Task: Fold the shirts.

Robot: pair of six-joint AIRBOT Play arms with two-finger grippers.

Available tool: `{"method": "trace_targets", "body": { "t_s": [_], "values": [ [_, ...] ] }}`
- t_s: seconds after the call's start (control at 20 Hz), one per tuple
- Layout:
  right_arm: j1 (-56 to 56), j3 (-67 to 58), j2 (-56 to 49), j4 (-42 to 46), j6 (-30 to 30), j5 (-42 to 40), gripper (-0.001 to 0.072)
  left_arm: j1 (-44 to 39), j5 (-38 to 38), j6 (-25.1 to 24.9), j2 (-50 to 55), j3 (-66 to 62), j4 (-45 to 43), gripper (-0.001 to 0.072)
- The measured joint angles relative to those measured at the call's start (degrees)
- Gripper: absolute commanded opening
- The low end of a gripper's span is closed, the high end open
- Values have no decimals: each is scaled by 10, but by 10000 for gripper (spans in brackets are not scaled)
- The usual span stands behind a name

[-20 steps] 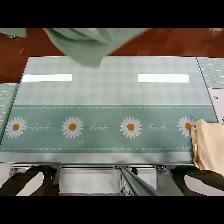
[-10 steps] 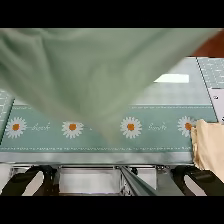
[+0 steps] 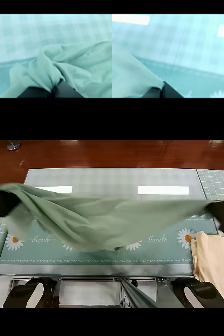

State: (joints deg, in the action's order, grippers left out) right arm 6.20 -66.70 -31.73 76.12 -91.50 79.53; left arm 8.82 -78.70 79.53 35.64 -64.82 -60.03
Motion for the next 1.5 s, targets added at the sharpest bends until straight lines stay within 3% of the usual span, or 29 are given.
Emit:
{"method": "trace_targets", "body": {
  "t_s": [0.2, 0.45, 0.5, 0.55, 0.6, 0.65, 0.95, 1.15, 1.5],
  "values": [
    [0, 163, -49, 70, -48, -93, 20, -26, 115, -7, 72, 126, 26, 23],
    [-35, 180, -231, 146, -102, -212, 21, -103, 240, -9, 240, 130, 49, 28],
    [-48, 164, -273, 136, -103, -228, 26, -115, 253, -10, 273, 117, 57, 157],
    [-60, 145, -311, 121, -101, -231, 189, -124, 257, -10, 303, 103, 63, 497],
    [-71, 125, -342, 102, -96, -233, 506, -132, 258, -10, 331, 85, 70, 702],
    [-81, 102, -370, 78, -84, -228, 601, -135, 251, -9, 353, 67, 73, 702],
    [-176, -19, -414, 35, -14, -121, 601, -67, 99, 6, 384, -8, 17, 701],
    [-275, 54, -362, 24, 5, -103, 601, 11, 55, 11, 300, 124, -7, 701],
    [-335, 273, -285, -163, 103, -168, 600, 68, 56, -18, 167, 400, 96, 701]
  ]
}}
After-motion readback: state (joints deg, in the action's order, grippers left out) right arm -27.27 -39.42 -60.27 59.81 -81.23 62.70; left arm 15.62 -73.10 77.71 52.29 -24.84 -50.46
